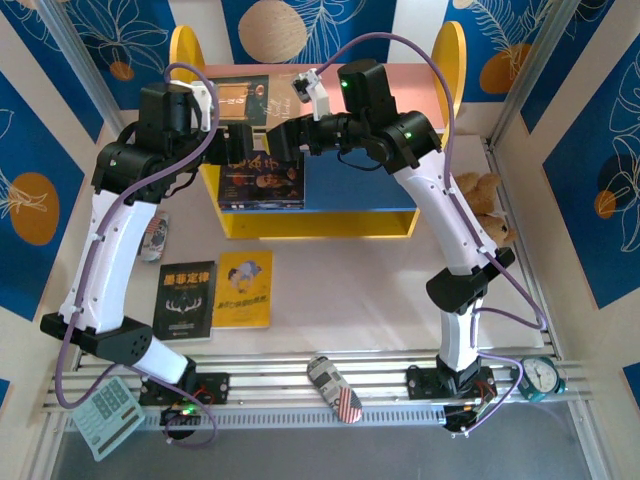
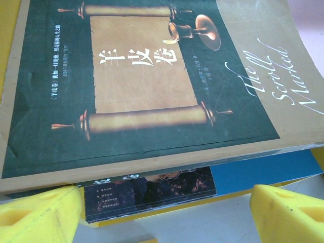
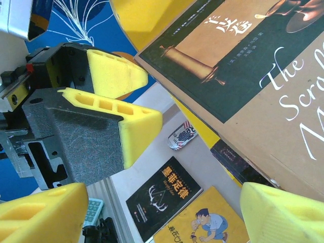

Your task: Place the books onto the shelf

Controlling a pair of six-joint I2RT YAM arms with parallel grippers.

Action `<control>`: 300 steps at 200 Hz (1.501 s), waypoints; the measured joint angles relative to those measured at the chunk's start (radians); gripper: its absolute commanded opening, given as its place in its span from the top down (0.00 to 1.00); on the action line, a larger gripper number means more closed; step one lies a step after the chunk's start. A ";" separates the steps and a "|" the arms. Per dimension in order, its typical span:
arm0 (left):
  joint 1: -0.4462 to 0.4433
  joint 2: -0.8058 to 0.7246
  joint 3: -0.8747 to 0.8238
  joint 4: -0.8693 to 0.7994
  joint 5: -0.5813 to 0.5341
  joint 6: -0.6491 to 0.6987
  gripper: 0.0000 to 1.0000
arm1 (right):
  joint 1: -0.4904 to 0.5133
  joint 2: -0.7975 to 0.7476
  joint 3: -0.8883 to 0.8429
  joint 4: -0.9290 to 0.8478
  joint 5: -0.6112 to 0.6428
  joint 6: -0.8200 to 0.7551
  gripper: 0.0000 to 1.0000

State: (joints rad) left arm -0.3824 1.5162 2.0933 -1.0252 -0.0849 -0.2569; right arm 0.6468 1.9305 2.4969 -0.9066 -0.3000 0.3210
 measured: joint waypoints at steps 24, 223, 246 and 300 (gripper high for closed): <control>0.006 0.000 0.000 0.000 0.003 0.000 0.14 | -0.005 0.006 0.009 0.000 0.000 0.001 0.21; 0.049 0.023 0.091 -0.004 -0.014 0.023 0.13 | -0.048 0.030 0.055 -0.014 -0.022 0.003 0.20; 0.063 -0.003 0.131 -0.015 -0.044 0.039 0.12 | -0.068 -0.035 -0.011 -0.014 -0.019 0.003 0.20; 0.068 -0.121 0.033 -0.038 -0.107 0.055 0.13 | -0.101 -0.300 -0.282 0.032 0.034 0.000 0.21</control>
State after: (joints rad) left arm -0.3141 1.3952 2.1262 -1.0630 -0.1917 -0.2020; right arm 0.5461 1.6302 2.2154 -0.8742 -0.2657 0.3210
